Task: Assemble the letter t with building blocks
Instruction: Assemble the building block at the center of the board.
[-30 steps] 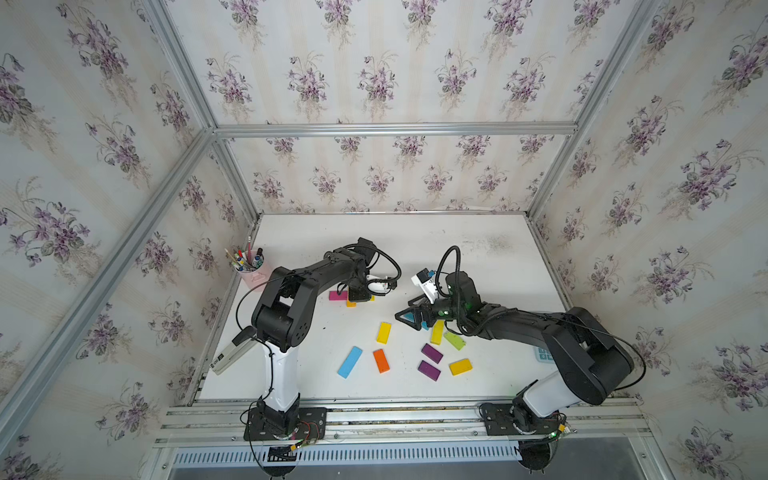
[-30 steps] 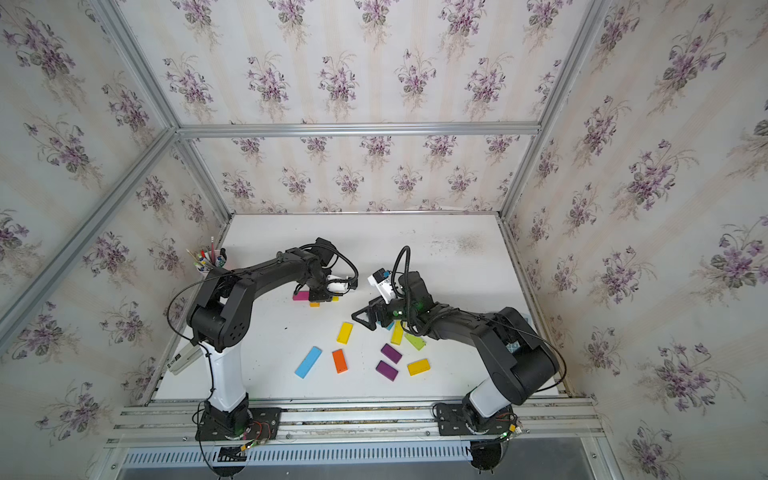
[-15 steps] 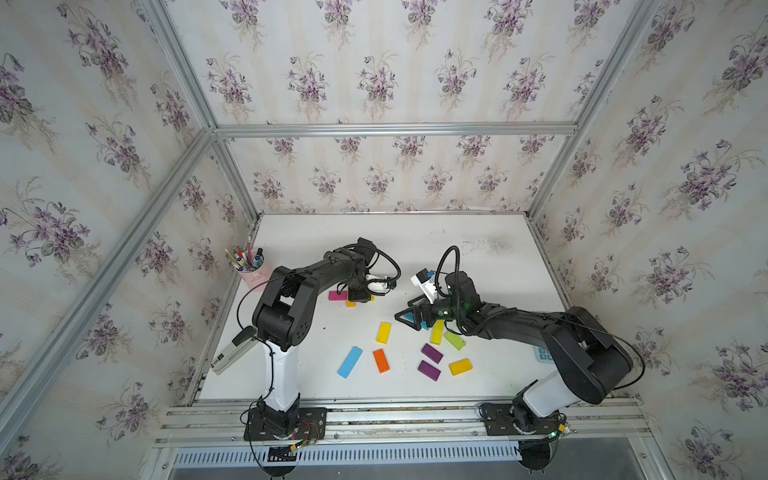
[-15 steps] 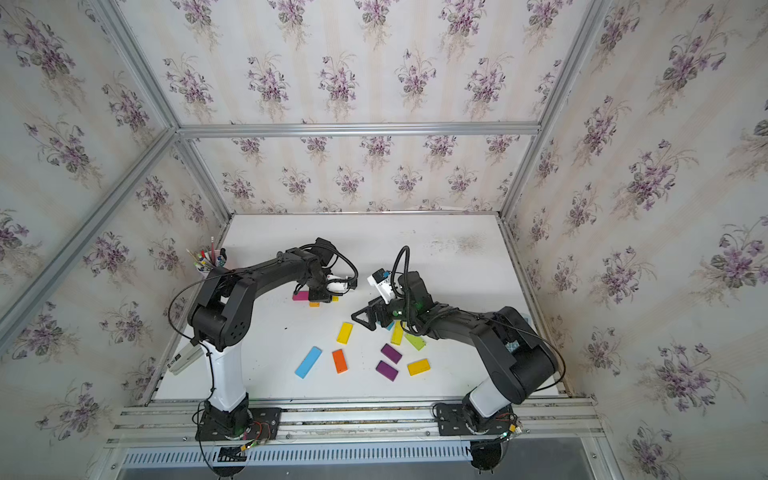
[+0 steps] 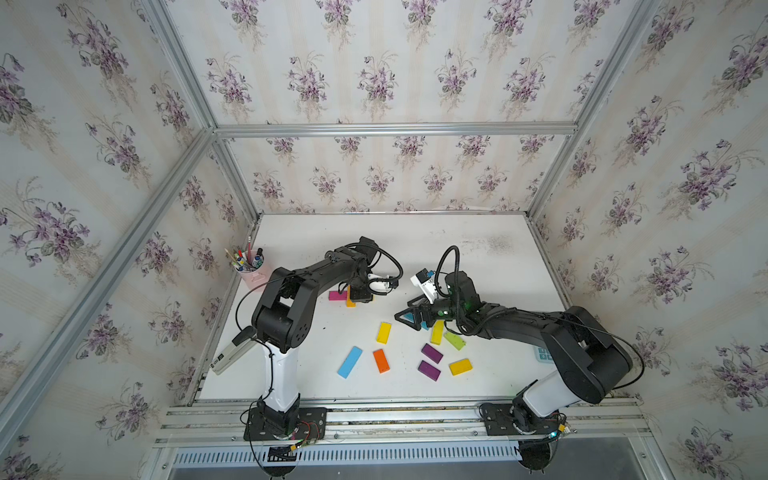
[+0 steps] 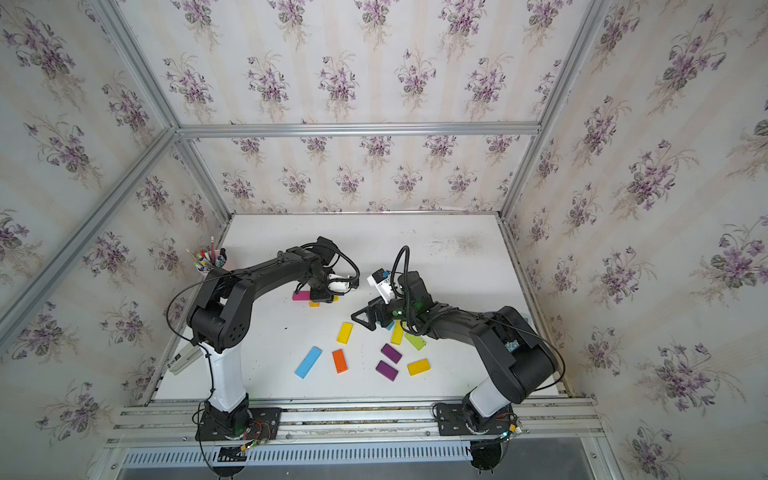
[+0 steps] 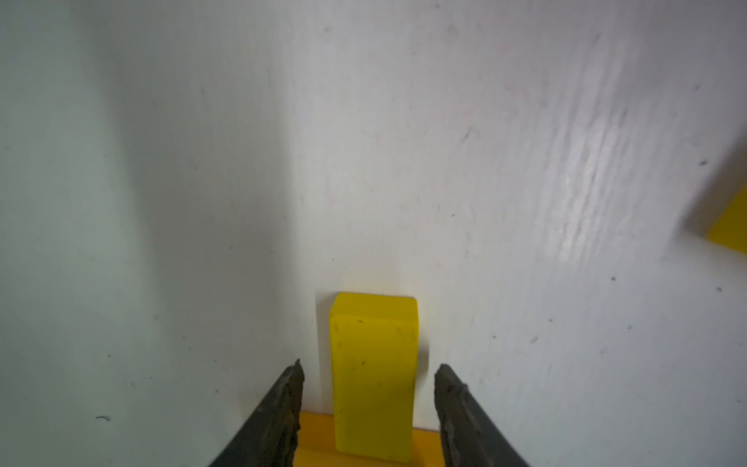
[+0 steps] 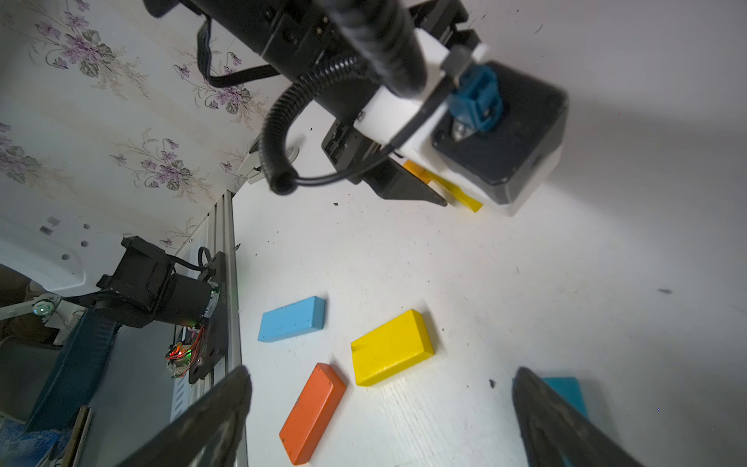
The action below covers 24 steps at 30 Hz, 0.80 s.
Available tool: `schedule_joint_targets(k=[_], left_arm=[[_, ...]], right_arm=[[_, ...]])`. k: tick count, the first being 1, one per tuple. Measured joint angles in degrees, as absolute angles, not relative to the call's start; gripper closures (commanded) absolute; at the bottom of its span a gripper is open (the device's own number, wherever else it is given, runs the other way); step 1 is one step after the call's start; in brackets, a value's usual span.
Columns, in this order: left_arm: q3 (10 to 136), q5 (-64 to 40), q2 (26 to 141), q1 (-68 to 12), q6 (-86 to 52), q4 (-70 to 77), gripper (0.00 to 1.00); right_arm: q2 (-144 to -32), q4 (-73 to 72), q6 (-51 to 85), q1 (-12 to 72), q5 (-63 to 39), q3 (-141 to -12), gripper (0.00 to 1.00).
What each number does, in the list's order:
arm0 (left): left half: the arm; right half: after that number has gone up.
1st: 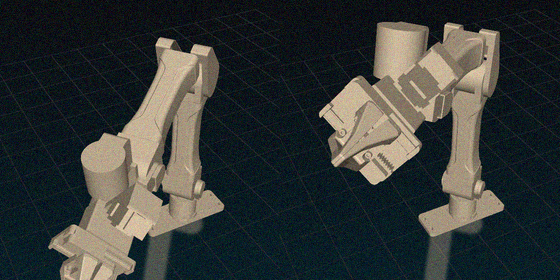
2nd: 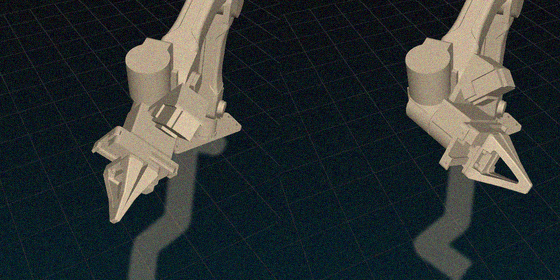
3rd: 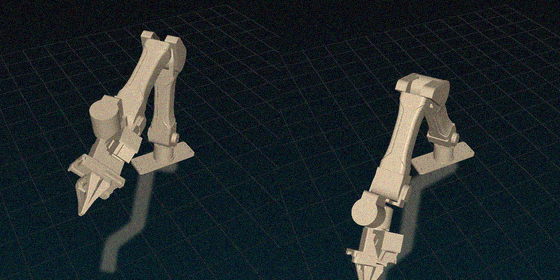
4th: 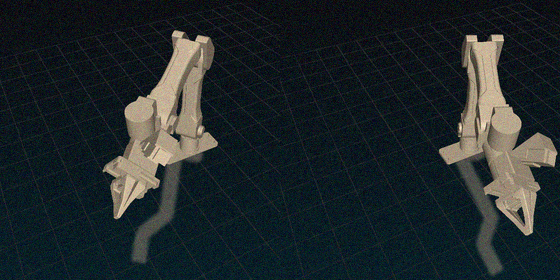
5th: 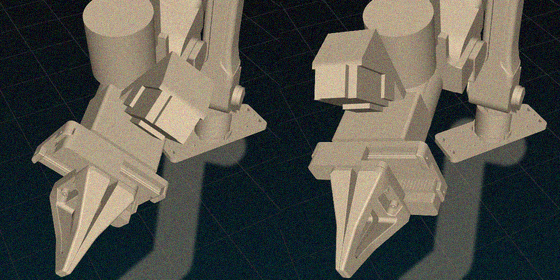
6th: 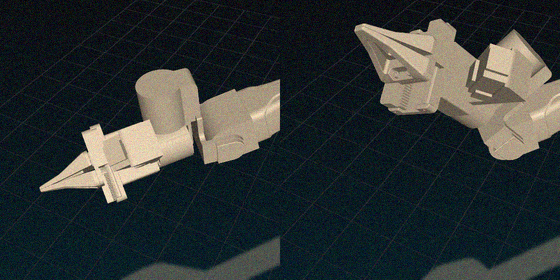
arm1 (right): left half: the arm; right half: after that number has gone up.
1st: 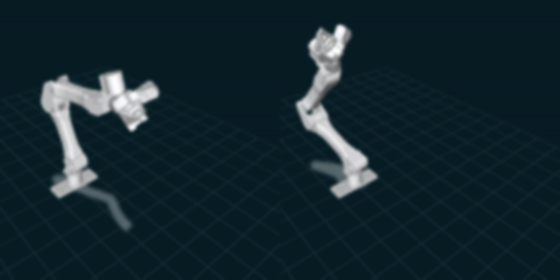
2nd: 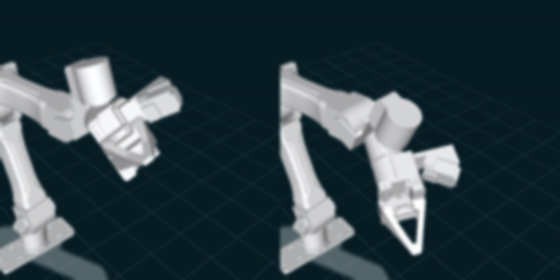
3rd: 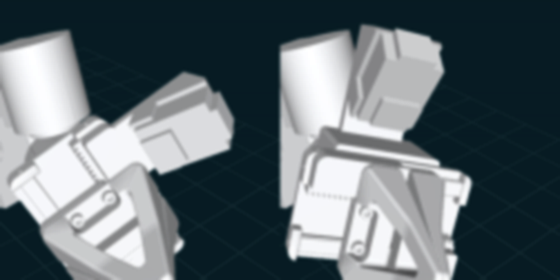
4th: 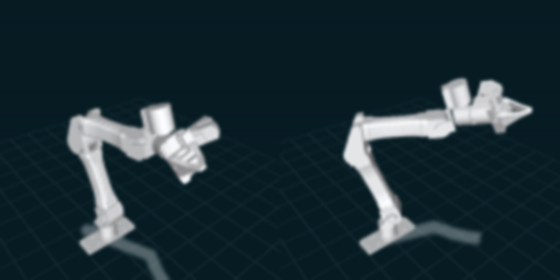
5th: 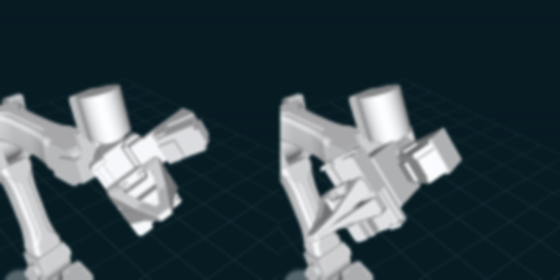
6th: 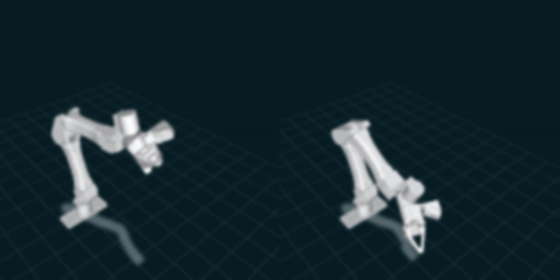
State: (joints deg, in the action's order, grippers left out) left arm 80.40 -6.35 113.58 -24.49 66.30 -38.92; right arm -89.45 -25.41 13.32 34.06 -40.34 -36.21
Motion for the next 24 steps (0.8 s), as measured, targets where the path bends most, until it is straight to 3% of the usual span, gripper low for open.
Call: schedule_joint_targets(k=[12,13,14,24], left_arm=[[82.5,-6.6,105.5,-25.8,61.4,-40.5,0.33],[83.0,-6.6,104.5,-26.0,59.8,-40.6,0.29],[83.4,-6.7,103.7,-26.0,58.3,-40.7,0.01],[81.9,-2.9,91.9,-25.5,31.7,-43.8,0.00]], right_arm=[[-88.5,-25.2,13.3,34.1,-40.5,-36.2,0.00],[-88.3,-25.2,13.3,34.1,-40.5,-36.2,0.00],[-88.1,-25.2,13.3,34.1,-40.5,-36.2,0.00],[-85.1,-24.1,13.1,35.1,-39.6,-35.5,0.00]])
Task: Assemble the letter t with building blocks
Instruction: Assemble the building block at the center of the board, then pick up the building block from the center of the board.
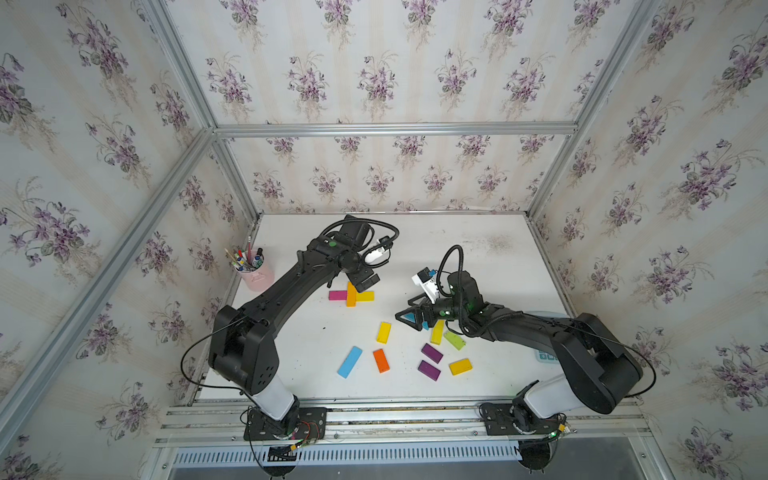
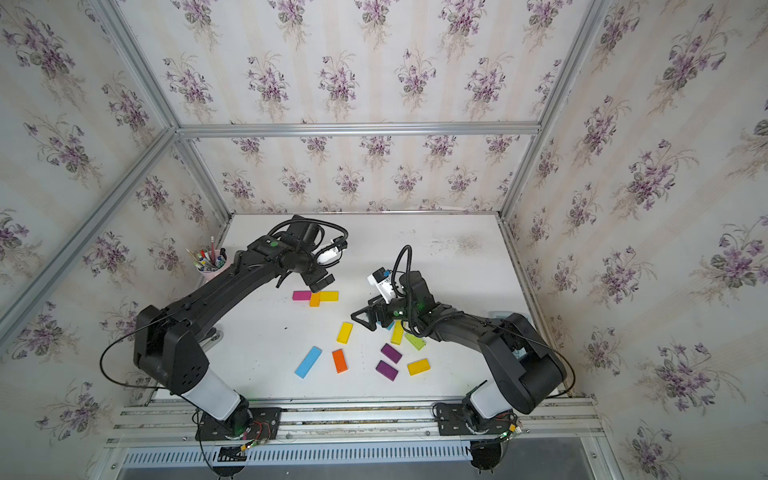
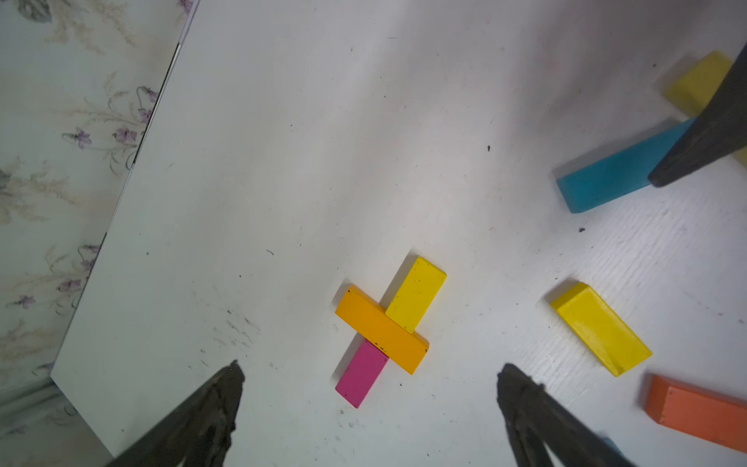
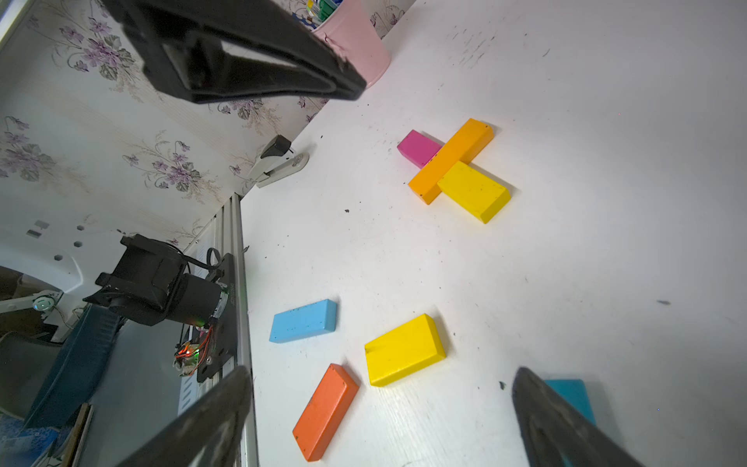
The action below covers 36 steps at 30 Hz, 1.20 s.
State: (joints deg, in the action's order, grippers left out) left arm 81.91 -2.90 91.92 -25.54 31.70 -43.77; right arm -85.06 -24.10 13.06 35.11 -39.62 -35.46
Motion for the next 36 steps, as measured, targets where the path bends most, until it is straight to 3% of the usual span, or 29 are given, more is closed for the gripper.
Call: schedule_joint_targets(k=[6,13,18,27,30,36], left_arm=[[68.5,-4.4,79.2,-25.7,12.2,-36.8,0.00],[62.2,6.6,70.5,-32.0,-7.5,-33.6,0.00],[57.8,7.0,68.8,-33.6,-14.1,-34.9,0.00],[44.2,7.9,63.1,-44.4,-25.5,-31.1,0.01],[45.6,8.1,65.6,-45.6,-30.9,-31.9,0.10],[55.2,5.8,81.5,-47.3,-37.1,-37.2,0.30]], right_arm=[[-83.6,-23.6,12.7,35.8,-38.4,-35.3,0.00],[-79.9,-21.6,12.0,37.9,-35.4,-34.7,0.00],[-75.6,-20.4,12.0,39.6,-32.6,-31.3,0.00],[-66.7,-18.6,12.4,39.9,-28.6,-21.4,0.00],[-64.0,-18.5,12.5,39.9,-27.2,-18.9,0.00],[-61.4,-18.4,12.7,40.0,-25.5,-16.9,0.00]])
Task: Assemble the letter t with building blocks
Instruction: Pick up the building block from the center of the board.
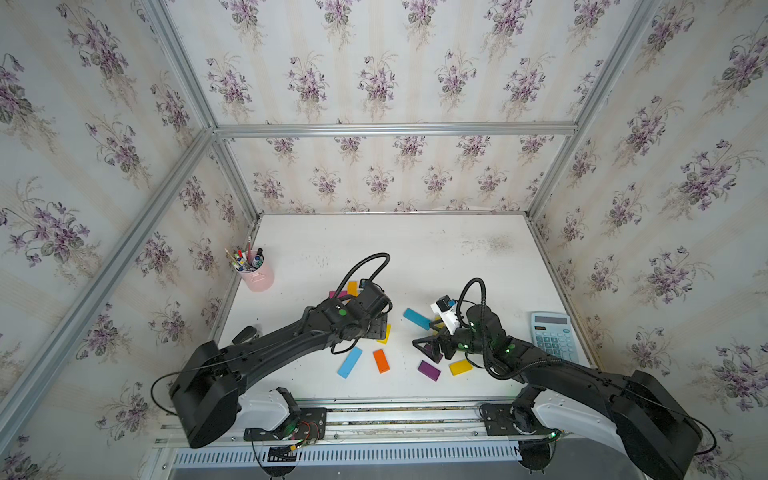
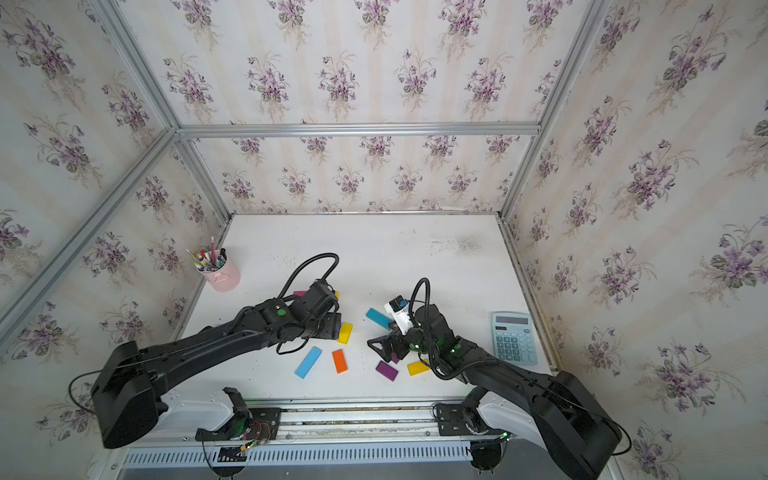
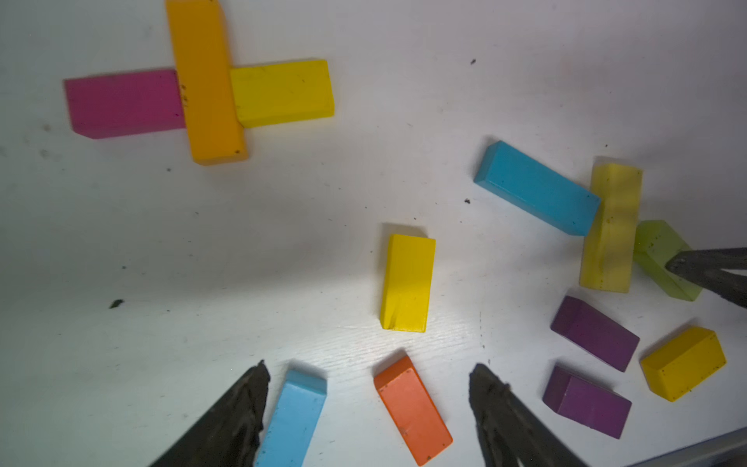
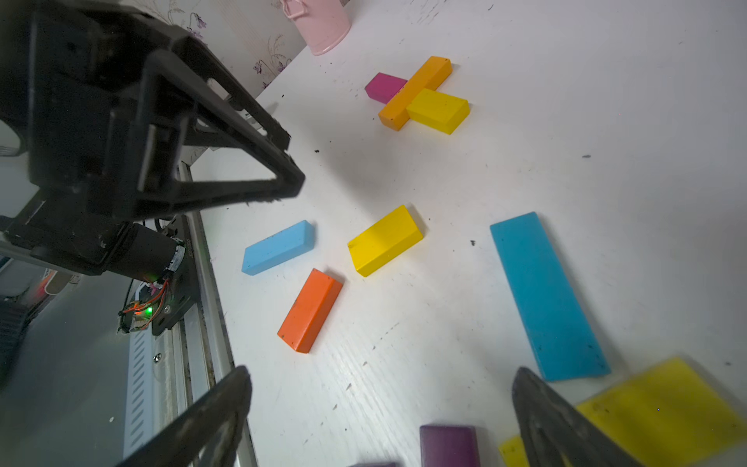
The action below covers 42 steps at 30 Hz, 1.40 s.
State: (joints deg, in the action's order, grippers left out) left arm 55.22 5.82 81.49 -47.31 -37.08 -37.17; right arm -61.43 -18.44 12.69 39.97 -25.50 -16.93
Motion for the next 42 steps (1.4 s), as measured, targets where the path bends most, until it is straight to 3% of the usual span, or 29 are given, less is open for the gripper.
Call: schedule_joint_targets(k=[5,19,42], left_arm=[[60.0,3.4,90.3,-47.9,-38.4,-38.7,0.30],[62.3,1.3,98.4,-47.9,-37.8,-39.0,0.29],[64.5,3.3,102.9,-47.3,-36.1,-38.4,0.44]], right_arm=[[-61.5,-19.5,13.1,39.9,-27.0,-15.2,0.00],[-59.8,-23.9,13.1,40.1,-33.9,-13.1,0.00],[-59.9,-24.2,13.0,40.2,-34.7,-13.1,0.00]])
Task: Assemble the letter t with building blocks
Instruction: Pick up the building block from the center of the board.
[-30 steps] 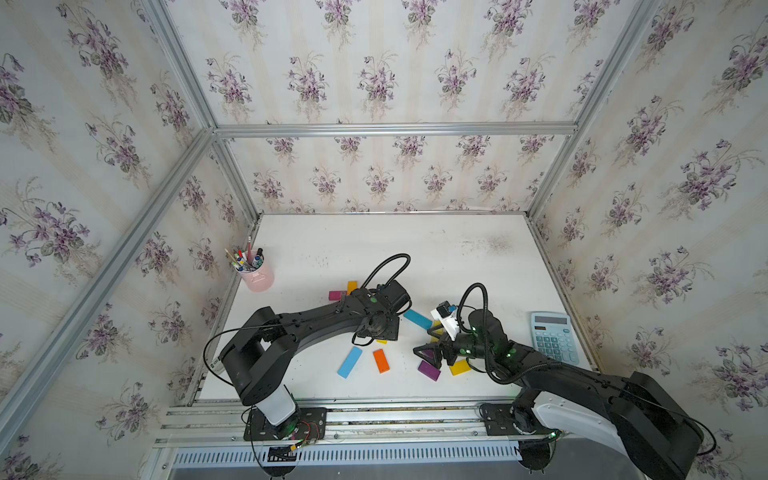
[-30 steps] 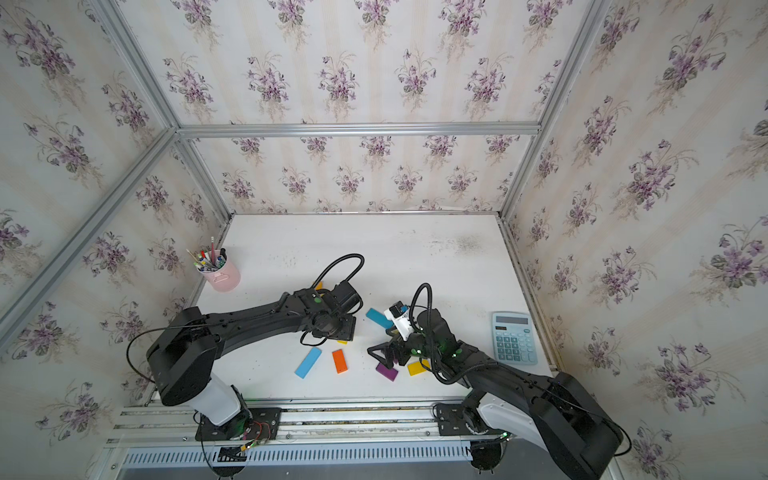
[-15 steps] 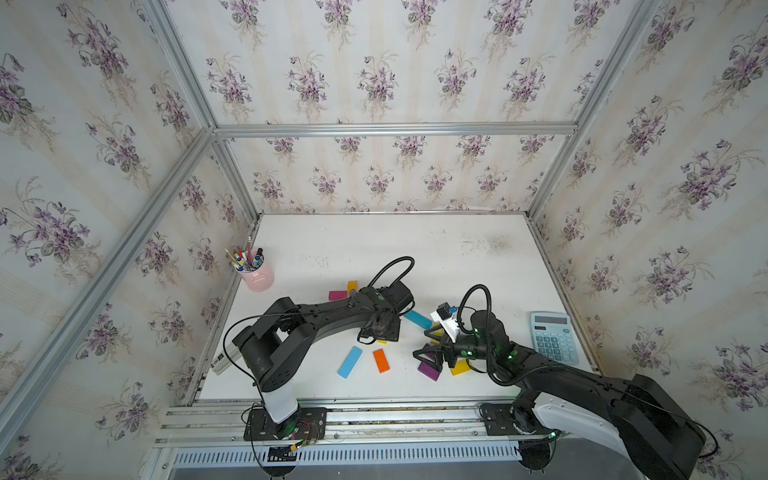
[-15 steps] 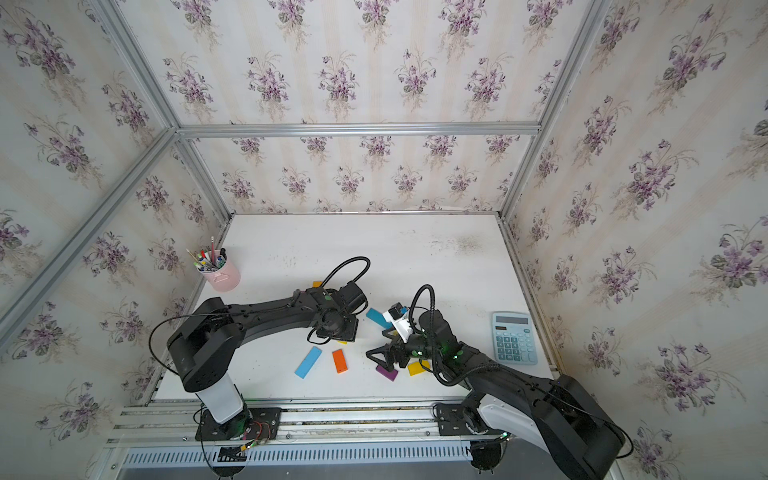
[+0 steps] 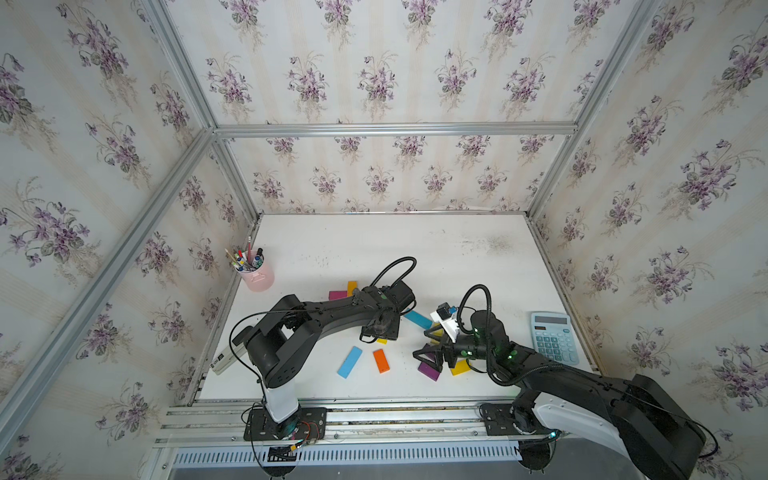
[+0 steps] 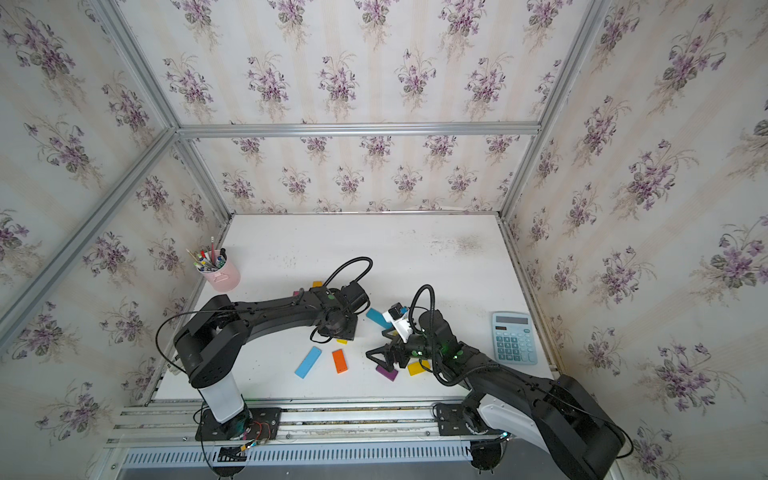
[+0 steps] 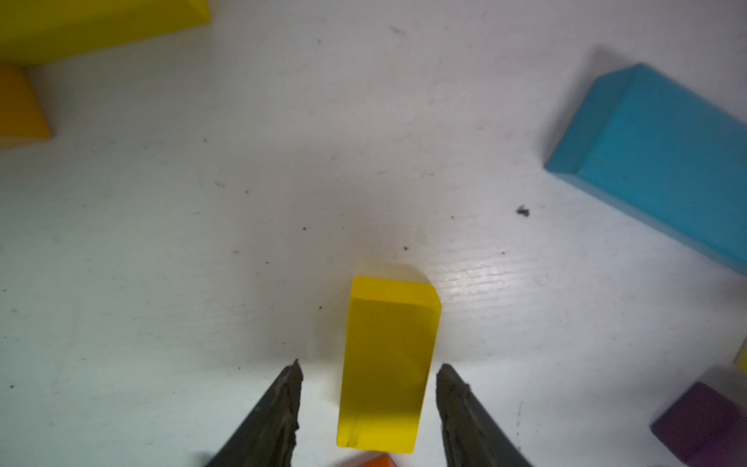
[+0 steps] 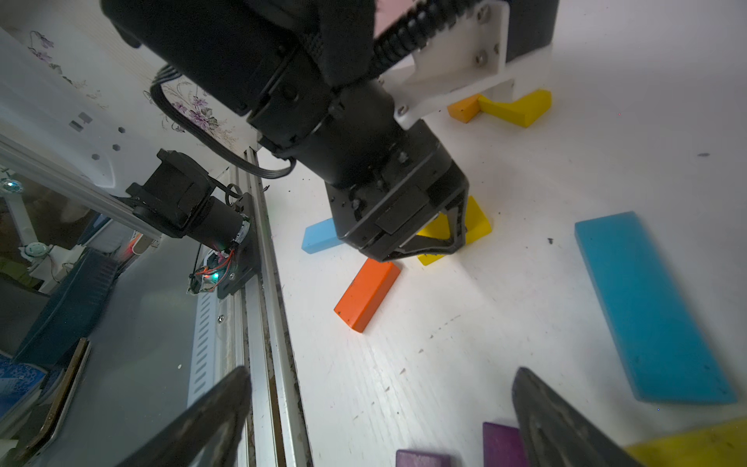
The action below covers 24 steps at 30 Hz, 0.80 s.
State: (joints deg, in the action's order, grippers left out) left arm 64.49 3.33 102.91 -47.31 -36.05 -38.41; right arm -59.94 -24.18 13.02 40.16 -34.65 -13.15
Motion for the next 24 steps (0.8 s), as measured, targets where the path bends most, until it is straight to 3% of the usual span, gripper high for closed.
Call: schedule_joint_targets(k=[13,21,24], left_arm=[[64.6,3.0,104.3,-46.7,-35.8,-37.0,0.53],[64.9,3.0,104.4,-46.7,-35.9,-37.6,0.64],[64.5,3.0,104.1,-46.7,-36.2,-37.9,0.76]], right_arm=[[-61.4,-24.4,13.0,40.2,-35.4,-13.3,0.00],[-61.8,-24.6,13.0,40.2,-35.4,-13.5,0.00],[-62.0,-24.6,13.0,40.2,-35.5,-13.6,0.00]])
